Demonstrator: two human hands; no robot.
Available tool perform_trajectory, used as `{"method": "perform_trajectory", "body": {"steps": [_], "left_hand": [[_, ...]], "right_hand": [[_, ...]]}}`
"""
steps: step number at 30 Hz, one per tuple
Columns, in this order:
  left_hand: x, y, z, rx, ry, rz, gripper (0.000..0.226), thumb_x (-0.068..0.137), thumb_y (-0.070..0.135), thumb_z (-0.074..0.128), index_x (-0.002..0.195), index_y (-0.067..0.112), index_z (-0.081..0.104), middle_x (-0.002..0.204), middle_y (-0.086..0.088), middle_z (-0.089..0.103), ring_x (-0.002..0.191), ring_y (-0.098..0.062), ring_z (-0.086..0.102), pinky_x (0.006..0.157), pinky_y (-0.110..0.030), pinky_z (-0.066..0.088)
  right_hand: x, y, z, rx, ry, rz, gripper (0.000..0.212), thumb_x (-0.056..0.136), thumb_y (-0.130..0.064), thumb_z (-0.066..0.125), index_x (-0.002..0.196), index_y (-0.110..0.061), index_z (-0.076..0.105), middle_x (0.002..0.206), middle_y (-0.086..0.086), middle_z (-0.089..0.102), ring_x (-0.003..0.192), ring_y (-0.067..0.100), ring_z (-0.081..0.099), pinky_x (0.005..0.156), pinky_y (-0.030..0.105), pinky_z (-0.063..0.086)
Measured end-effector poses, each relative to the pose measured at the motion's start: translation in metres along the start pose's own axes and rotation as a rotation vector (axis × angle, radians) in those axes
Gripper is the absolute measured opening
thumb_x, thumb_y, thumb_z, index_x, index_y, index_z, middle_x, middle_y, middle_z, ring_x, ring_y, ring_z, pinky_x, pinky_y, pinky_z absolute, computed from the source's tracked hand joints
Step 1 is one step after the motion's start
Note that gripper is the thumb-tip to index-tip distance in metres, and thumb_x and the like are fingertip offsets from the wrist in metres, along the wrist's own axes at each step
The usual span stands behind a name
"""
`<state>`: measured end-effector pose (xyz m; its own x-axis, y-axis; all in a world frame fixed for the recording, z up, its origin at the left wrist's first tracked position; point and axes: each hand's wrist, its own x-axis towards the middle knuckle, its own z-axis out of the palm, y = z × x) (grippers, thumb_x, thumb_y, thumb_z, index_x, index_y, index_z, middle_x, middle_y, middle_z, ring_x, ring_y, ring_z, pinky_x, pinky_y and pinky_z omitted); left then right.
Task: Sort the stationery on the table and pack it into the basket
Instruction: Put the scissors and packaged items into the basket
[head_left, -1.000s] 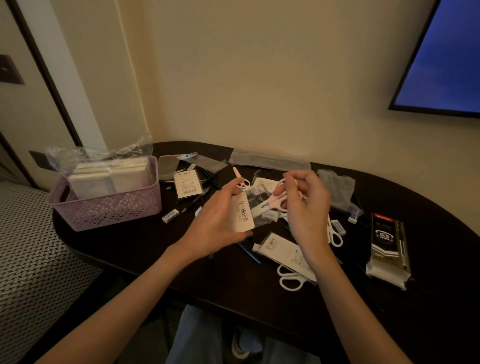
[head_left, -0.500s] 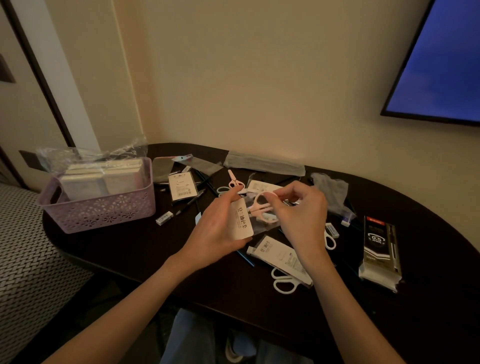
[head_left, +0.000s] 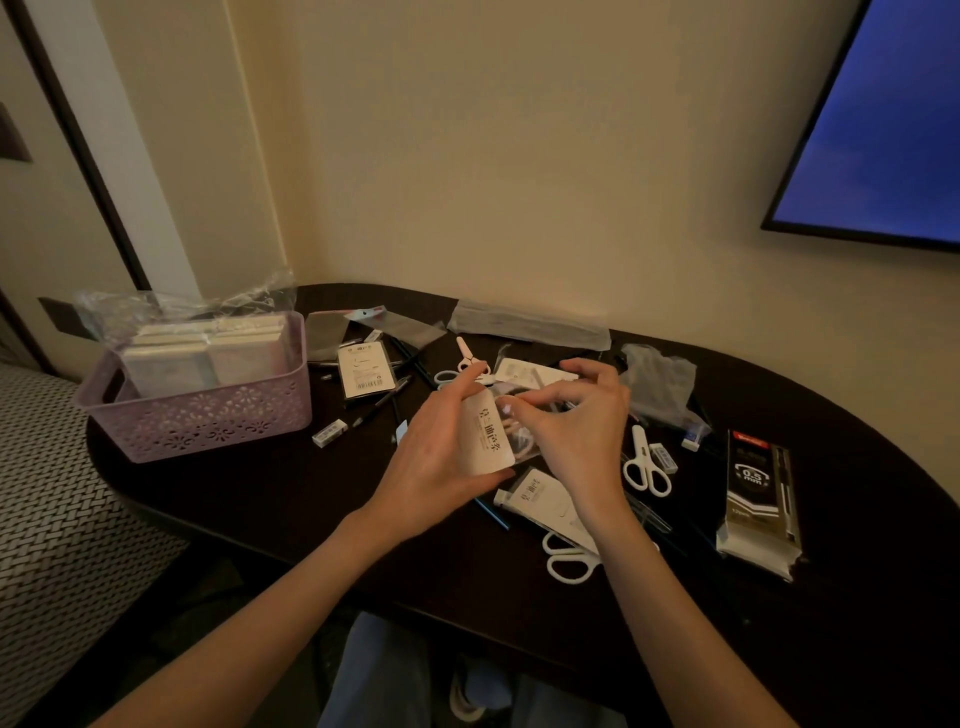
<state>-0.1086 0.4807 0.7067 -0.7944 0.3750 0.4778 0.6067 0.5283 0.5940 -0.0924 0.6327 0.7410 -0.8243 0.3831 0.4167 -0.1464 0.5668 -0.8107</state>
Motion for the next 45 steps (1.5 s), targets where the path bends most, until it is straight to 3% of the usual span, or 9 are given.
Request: {"method": "perform_trajectory", "body": {"steps": [4, 7, 10, 14, 17, 23, 31, 39, 45], "left_hand": [[0.0, -0.002, 0.002, -0.008, 0.042, -0.012, 0.102, 0.07, 0.034, 0.084, 0.14, 0.043, 0.01, 0.147, 0.006, 0.037, 0.13, 0.007, 0.027, 0.102, -0.011, 0.022], [0.0, -0.006, 0.003, -0.039, 0.093, -0.08, 0.109, 0.068, 0.033, 0.085, 0.144, 0.04, 0.008, 0.143, 0.008, 0.041, 0.13, 0.001, 0.032, 0.107, -0.022, 0.029], [0.002, -0.006, 0.004, -0.066, 0.169, -0.177, 0.112, 0.065, 0.034, 0.087, 0.149, 0.031, 0.013, 0.141, 0.005, 0.043, 0.131, -0.008, 0.039, 0.109, -0.034, 0.036], [0.002, -0.001, 0.01, -0.094, 0.244, -0.233, 0.11, 0.064, 0.038, 0.087, 0.149, 0.026, 0.018, 0.139, 0.004, 0.044, 0.128, -0.01, 0.043, 0.106, -0.044, 0.043], [0.0, 0.0, 0.016, -0.086, 0.255, -0.24, 0.108, 0.065, 0.042, 0.086, 0.148, 0.025, 0.018, 0.141, 0.003, 0.042, 0.13, -0.013, 0.043, 0.104, -0.047, 0.045], [-0.007, -0.009, 0.016, -0.142, 0.112, -0.2, 0.115, 0.056, 0.049, 0.086, 0.146, 0.029, 0.017, 0.136, 0.006, 0.045, 0.123, -0.005, 0.046, 0.1, -0.028, 0.043], [0.006, -0.022, -0.007, -0.427, 0.073, -0.164, 0.045, 0.087, 0.01, 0.067, 0.127, 0.023, 0.051, 0.106, 0.001, 0.068, 0.103, -0.005, 0.065, 0.088, -0.025, 0.055], [0.022, -0.02, -0.021, -0.523, 0.018, -0.109, 0.021, 0.089, 0.001, 0.061, 0.103, 0.015, 0.068, 0.102, 0.001, 0.072, 0.099, -0.01, 0.068, 0.085, -0.024, 0.055], [0.026, -0.022, -0.029, -0.559, -0.044, -0.116, 0.02, 0.088, -0.001, 0.061, 0.097, 0.016, 0.069, 0.1, 0.005, 0.072, 0.101, -0.011, 0.067, 0.083, -0.023, 0.054]], "right_hand": [[0.001, -0.002, -0.002, 0.174, -0.242, 0.065, 0.004, 0.082, -0.026, 0.074, 0.085, -0.028, 0.076, 0.108, -0.019, 0.051, 0.118, 0.003, 0.043, 0.091, 0.024, 0.042], [0.0, -0.001, -0.006, 0.254, -0.163, 0.038, 0.007, 0.087, -0.023, 0.068, 0.087, -0.023, 0.075, 0.11, -0.009, 0.059, 0.104, -0.005, 0.052, 0.075, 0.007, 0.043], [-0.002, -0.002, -0.008, 0.315, -0.059, 0.033, 0.01, 0.084, -0.025, 0.071, 0.092, -0.02, 0.067, 0.099, -0.005, 0.064, 0.088, -0.008, 0.059, 0.068, 0.005, 0.045], [-0.003, -0.005, -0.008, 0.301, -0.188, 0.064, 0.039, 0.075, -0.04, 0.078, 0.107, -0.023, 0.063, 0.097, -0.012, 0.066, 0.086, -0.004, 0.064, 0.068, 0.01, 0.051], [-0.004, -0.003, -0.004, 0.214, -0.267, -0.036, 0.027, 0.08, -0.029, 0.076, 0.105, -0.02, 0.071, 0.093, -0.014, 0.07, 0.087, -0.006, 0.064, 0.071, 0.006, 0.048], [0.0, 0.01, -0.004, 0.239, -0.29, -0.077, 0.015, 0.09, -0.006, 0.063, 0.09, -0.016, 0.074, 0.083, -0.006, 0.073, 0.08, 0.003, 0.069, 0.074, 0.014, 0.053], [0.005, 0.021, -0.007, 0.316, -0.329, -0.069, 0.014, 0.091, -0.005, 0.061, 0.099, -0.007, 0.072, 0.087, 0.0, 0.073, 0.077, 0.005, 0.071, 0.067, 0.012, 0.051], [0.003, 0.033, -0.01, 0.278, -0.376, -0.187, 0.025, 0.087, -0.013, 0.068, 0.112, -0.013, 0.07, 0.099, -0.004, 0.074, 0.093, 0.006, 0.069, 0.084, 0.025, 0.055], [-0.002, 0.04, -0.013, 0.241, -0.387, -0.309, 0.036, 0.086, 0.001, 0.065, 0.115, -0.02, 0.069, 0.112, -0.006, 0.07, 0.108, 0.006, 0.064, 0.089, 0.027, 0.054]]}}
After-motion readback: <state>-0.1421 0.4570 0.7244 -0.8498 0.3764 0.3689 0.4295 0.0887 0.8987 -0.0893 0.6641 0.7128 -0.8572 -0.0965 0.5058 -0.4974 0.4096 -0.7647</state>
